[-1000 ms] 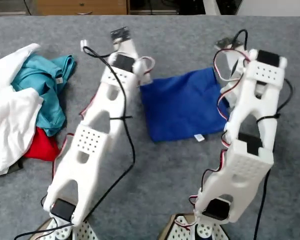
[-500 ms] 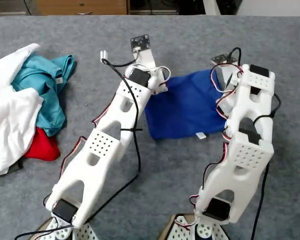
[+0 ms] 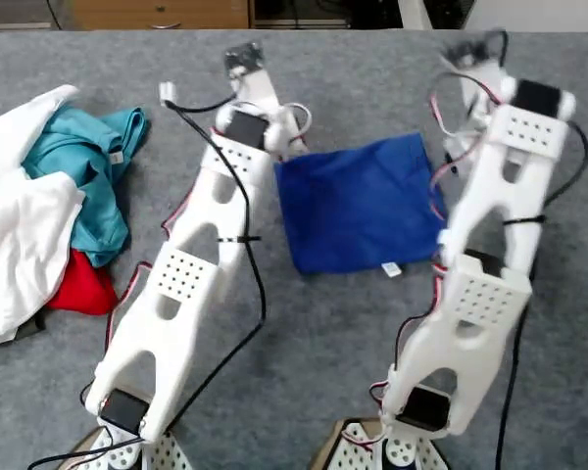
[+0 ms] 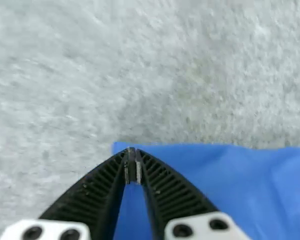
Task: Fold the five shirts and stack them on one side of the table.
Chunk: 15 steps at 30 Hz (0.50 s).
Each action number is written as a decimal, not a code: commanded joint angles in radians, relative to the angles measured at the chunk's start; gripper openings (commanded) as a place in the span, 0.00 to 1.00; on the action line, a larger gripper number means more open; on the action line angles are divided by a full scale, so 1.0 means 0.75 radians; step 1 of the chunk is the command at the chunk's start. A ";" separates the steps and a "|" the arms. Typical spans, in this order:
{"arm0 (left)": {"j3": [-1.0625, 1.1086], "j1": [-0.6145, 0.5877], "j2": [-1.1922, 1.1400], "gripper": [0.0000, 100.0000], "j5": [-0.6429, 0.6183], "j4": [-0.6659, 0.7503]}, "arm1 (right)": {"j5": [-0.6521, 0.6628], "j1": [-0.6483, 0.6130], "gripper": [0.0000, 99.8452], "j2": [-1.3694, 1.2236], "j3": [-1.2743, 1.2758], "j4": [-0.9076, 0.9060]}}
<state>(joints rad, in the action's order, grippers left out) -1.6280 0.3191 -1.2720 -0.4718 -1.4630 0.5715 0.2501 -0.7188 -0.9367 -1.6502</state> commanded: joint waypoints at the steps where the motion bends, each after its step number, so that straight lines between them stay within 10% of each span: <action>1: -0.059 -0.014 0.073 0.02 0.002 -0.014 | -0.016 -0.132 0.00 -0.060 -0.165 0.098; 15: -0.061 0.012 -0.179 0.02 -0.006 0.139 | -0.018 -0.173 0.00 -0.521 -0.181 0.550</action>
<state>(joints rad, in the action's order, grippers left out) -1.6280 0.3176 -1.4055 -0.4718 -1.4001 0.5685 0.0890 -1.0902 -1.0226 -1.3065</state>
